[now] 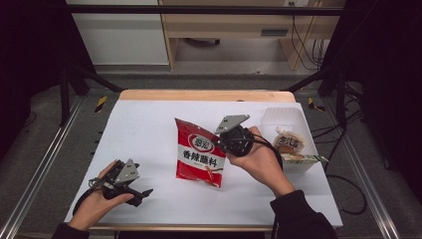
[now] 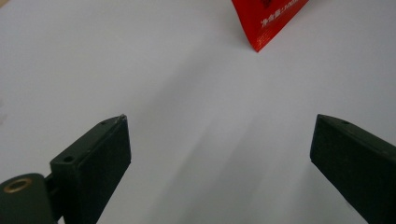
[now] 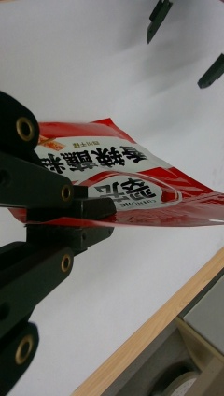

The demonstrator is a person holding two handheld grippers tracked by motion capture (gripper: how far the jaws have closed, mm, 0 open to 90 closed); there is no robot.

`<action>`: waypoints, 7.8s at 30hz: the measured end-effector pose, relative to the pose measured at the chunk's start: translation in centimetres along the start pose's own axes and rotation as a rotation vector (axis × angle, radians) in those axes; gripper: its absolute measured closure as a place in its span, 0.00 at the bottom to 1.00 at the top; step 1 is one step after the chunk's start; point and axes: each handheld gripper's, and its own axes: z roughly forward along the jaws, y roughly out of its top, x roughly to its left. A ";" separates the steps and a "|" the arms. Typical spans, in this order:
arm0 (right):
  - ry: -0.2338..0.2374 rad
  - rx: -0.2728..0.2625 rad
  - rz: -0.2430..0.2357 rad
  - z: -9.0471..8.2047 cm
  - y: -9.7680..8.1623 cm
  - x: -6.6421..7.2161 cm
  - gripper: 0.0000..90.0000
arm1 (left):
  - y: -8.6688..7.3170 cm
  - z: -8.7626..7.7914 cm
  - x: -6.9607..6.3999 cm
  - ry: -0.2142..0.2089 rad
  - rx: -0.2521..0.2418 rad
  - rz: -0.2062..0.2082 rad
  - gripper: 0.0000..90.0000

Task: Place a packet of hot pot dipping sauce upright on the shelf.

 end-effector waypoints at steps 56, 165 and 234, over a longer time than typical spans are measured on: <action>0.152 0.011 -0.255 -0.7 5.3 3.1 1.00 | 10.2 -5.5 4.4 -0.008 -0.104 0.131 0.17; 0.116 0.271 -0.262 -1.0 6.8 1.4 1.00 | 12.5 -4.2 3.0 -0.045 -0.183 0.069 0.29; -0.383 0.023 0.054 -14.5 1.9 -15.9 1.00 | -2.3 0.0 -0.4 0.034 -0.089 -0.158 0.07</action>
